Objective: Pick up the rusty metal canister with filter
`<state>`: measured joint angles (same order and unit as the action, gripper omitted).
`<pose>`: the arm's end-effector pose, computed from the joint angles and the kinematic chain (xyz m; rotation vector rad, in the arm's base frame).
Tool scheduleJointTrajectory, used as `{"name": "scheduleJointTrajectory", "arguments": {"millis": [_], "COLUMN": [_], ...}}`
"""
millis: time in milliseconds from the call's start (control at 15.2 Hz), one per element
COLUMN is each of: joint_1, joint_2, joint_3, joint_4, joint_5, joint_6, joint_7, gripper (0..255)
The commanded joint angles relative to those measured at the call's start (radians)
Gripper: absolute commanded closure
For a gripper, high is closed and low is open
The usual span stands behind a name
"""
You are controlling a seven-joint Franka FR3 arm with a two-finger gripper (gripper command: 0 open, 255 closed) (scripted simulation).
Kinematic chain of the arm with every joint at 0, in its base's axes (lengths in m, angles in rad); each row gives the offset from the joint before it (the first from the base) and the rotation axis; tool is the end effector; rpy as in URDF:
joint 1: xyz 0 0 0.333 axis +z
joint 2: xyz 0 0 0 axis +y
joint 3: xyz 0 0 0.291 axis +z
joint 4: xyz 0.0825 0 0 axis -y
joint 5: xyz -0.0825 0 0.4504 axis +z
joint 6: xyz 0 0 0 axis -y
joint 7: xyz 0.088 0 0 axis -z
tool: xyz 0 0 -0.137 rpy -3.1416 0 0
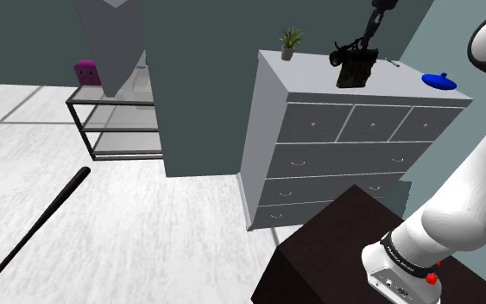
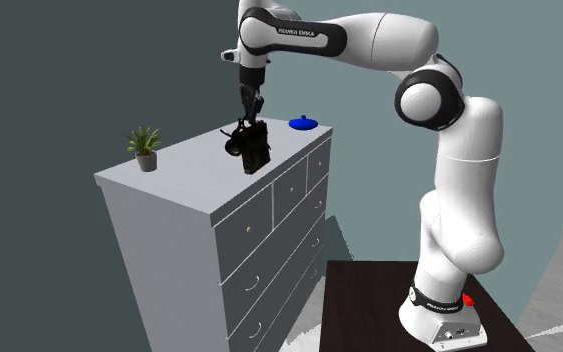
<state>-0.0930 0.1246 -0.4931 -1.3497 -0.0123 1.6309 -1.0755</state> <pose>0.5616 -0.3516 0.6248 2.8746 0.7300 0.0942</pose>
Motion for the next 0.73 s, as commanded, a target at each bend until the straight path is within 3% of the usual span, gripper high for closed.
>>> {"name": "scheduleJointTrajectory", "arguments": {"millis": [0, 660], "joint_1": [-0.005, -0.063], "joint_2": [0.014, 0.135], "joint_3": [-0.002, -0.015], "joint_4": [0.045, 0.350], "joint_5": [0.008, 0.078], "joint_6": [-0.032, -0.226], "joint_7": [-0.006, -0.045], "gripper": [255, 255]}}
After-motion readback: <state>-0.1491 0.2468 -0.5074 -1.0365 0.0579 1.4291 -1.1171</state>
